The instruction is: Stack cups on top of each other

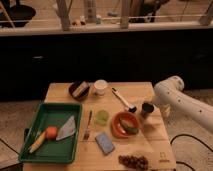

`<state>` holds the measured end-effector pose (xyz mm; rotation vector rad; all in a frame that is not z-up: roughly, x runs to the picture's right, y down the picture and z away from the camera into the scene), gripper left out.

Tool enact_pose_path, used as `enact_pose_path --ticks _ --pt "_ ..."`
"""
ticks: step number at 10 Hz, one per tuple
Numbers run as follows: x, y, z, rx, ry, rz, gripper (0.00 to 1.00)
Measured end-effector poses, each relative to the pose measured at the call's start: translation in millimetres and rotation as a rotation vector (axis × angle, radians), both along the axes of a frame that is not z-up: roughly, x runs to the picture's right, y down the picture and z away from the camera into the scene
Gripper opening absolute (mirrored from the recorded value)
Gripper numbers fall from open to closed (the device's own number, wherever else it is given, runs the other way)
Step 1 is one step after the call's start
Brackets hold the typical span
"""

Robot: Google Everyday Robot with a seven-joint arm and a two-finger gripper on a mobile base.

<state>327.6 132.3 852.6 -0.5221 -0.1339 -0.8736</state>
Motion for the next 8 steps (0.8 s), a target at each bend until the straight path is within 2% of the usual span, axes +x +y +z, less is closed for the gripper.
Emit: enact_pose_path --ticks 1,4,5,6,8 --pt "0.0 0.0 0.0 0.0 0.0 0.0 0.79" --pt "-0.1 -0.3 0.0 0.0 0.0 0.0 0.53" --pt "-0.3 -0.8 -0.1 0.001 0.0 0.0 0.49" --pt "-0.5 -1.9 -0.8 0.002 0.0 0.0 0.5" --pt "0.3 -5.9 -4.0 0.006 0.002 0.002 0.67"
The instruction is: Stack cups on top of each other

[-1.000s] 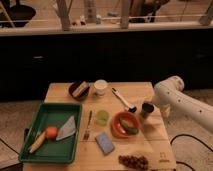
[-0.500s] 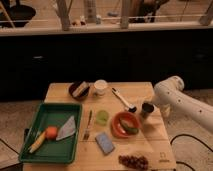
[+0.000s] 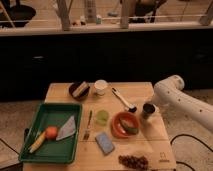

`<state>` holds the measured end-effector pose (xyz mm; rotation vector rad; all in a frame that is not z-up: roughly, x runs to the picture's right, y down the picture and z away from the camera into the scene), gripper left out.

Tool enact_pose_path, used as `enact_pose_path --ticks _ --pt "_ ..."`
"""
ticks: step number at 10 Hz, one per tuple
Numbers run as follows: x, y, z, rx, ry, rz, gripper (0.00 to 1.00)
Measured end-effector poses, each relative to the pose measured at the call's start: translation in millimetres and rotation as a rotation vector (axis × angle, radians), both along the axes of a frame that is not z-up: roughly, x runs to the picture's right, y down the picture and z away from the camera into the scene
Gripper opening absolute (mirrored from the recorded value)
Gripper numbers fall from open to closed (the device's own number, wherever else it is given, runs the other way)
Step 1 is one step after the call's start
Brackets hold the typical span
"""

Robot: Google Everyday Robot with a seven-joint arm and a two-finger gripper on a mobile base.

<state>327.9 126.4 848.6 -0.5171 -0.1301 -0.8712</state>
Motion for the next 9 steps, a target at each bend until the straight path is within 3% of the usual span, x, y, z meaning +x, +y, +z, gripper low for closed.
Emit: enact_pose_path --ticks 1,2,6,9 --pt "-0.2 0.3 -2.5 -0.003 0.0 -0.002 0.77" --pt "-0.4 0.7 -3.6 -0.005 0.0 -0.003 0.8" --pt "2.6 5.2 -6.0 -0.014 0.004 -0.002 0.8" --pt "-20.7 -9.9 -2.9 -0.02 -0.056 -0.034 0.8"
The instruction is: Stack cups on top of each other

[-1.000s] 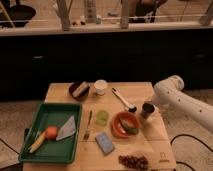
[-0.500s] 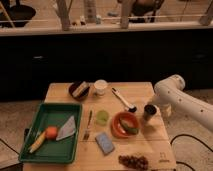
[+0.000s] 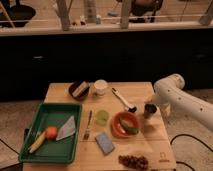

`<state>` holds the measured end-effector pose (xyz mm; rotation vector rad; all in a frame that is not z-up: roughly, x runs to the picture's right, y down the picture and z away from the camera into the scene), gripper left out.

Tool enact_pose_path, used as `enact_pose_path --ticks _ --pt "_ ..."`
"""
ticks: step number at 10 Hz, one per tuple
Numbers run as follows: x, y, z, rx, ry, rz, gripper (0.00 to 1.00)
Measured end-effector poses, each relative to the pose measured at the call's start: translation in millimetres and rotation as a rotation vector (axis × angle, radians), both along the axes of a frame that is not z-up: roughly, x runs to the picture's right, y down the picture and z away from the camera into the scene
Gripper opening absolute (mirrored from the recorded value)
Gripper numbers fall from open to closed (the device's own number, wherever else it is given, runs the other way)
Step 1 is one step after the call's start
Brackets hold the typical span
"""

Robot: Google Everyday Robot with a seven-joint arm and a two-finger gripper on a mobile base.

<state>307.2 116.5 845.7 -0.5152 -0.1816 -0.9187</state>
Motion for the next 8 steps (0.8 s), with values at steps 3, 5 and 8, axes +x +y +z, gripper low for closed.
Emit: enact_pose_path --ticks 3,5,8 --pt "-23.4 -14.6 3.3 -0.003 -0.048 -0.03 0.8" --pt "-26.4 -17.4 3.7 -0.007 -0.063 -0.034 0.8" --pt "-23.9 -14.9 3.7 -0.028 -0.06 -0.031 0.8"
